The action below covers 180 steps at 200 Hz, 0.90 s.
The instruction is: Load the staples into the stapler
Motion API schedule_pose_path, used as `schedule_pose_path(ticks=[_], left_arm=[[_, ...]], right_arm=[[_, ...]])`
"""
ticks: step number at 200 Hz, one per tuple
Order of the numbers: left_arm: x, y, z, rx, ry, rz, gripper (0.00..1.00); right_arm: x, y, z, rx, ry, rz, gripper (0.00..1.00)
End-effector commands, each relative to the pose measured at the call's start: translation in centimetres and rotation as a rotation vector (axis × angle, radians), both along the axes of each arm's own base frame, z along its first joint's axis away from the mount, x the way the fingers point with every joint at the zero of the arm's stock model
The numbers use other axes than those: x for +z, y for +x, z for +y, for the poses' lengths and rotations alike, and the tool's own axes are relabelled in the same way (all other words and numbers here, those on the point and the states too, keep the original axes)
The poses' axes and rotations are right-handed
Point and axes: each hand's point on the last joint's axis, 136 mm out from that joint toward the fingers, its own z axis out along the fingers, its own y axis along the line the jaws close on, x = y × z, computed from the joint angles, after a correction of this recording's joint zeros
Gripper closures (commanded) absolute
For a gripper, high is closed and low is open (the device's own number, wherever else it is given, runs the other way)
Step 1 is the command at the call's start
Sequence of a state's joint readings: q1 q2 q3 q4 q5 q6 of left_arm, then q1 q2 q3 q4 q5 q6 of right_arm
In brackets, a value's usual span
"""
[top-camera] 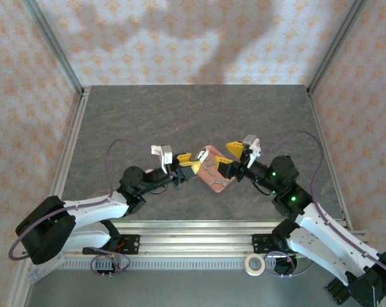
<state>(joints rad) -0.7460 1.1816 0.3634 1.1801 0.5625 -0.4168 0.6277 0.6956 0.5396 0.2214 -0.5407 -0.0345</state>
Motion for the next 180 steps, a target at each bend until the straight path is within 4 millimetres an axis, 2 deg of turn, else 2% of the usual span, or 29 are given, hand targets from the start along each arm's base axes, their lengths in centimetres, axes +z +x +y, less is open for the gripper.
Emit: schedule_pose_path(ticks=[1,35,84,115,145,180], left_arm=[[1.8,-2.0,0.1,-0.06,-0.009,-0.138,1.0],[2.5,-3.1,-0.1,-0.114,-0.005,-0.191,1.0],[2.6,-3.9,-0.2,-0.145,0.004,-0.231,1.0],[2.7,-4.1,-0.1,-0.147,0.005,-0.241,1.0],[2.6,-4.2,-0.2,-0.15,0.009,-0.246,1.0],[2.2,-4.0,-0.3,-0.15,0.019,-0.245,1.0]], right_arm=[[0.7,-2.5,2.1,0.216,-0.099,-0.127,0.32],[0.2,-3.6,3.7,0.368,-0.18,-0.163,0.33],[0.6,-5.9,5.1,0.603,-0.211,-0.194,0.5],[0.2,-6.6,5.2,0.674,-0.248,-0.186,0.59],[0.2,-6.8,4.8,0.692,-0.25,-0.183,0.6],[0.2,-7.4,4.5,0.721,-0.265,-0.188,0.76]])
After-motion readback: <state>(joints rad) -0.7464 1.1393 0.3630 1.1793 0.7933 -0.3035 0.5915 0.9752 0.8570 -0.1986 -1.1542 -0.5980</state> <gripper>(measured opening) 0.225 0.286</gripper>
